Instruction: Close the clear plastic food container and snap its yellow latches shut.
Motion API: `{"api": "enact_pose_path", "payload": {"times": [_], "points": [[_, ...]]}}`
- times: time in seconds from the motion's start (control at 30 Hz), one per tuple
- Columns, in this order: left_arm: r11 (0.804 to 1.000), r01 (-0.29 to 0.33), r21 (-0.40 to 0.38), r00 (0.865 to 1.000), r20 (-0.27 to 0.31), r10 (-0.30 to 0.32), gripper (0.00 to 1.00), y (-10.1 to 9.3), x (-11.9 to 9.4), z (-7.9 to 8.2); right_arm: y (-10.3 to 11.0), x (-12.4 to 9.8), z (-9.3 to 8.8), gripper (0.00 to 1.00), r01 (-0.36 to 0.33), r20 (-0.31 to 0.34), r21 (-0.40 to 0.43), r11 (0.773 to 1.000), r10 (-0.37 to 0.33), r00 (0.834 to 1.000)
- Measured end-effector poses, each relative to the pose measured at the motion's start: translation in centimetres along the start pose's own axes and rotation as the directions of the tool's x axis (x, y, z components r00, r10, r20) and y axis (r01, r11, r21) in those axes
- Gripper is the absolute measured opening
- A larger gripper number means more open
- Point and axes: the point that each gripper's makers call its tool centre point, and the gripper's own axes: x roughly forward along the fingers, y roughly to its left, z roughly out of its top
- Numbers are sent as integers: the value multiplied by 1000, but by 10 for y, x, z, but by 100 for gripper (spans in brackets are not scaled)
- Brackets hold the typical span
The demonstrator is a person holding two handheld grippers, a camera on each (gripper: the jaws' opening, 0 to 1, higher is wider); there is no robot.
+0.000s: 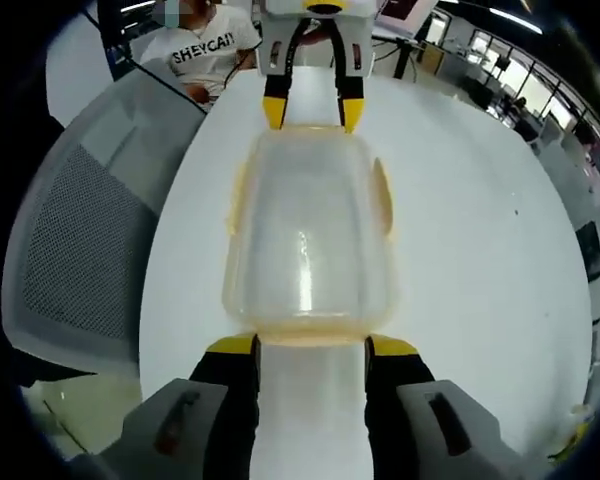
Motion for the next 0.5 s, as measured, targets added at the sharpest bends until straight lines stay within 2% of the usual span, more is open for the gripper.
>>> {"api": "enact_pose_path", "payload": {"times": [0.13, 0.17, 0.2, 0.23, 0.27, 0.37, 0.4, 0.43, 0.47, 0.5], "points": [[1000, 1, -7, 1000, -14, -1, 34, -1, 0, -4, -2, -5, -3, 38, -10, 16, 50, 999, 9, 1000], [1000, -1, -13, 1000, -15, 1, 34, -1, 0, -5, -3, -7, -3, 40, -6, 26, 61, 998, 4, 1000], [1000, -2, -30, 1000, -17, 2, 35, -2, 0, -9, -8, -9, -1, 46, 24, 52, 83, 996, -29, 998], [999, -3, -47, 1000, -16, 2, 35, -2, -1, -12, -7, -10, -1, 48, 20, 62, 109, 994, -27, 998], [997, -14, -82, 1000, -6, 14, 36, -1, -4, -16, -3, -13, -3, 44, -7, 68, 149, 989, -3, 998], [974, -15, -226, 998, 59, 29, 38, -2, -11, -20, -3, -19, -7, 38, -6, 106, 227, 974, -19, 994], [960, -18, -280, 996, 82, 42, 37, 0, -14, -21, -2, -22, -9, 38, -11, 126, 287, 958, -27, 992], [928, -26, -372, 994, 86, 62, 37, 3, -16, -24, -3, -22, -7, 39, -14, 156, 340, 940, -42, 987], [868, -4, -496, 995, 85, 54, 37, 0, -21, -29, -4, -23, -5, 41, -20, 187, 400, 916, -60, 980], [852, 32, -522, 990, 133, 44, 38, -3, -22, -25, -3, -23, -4, 42, -41, 210, 470, 882, -67, 975]]}}
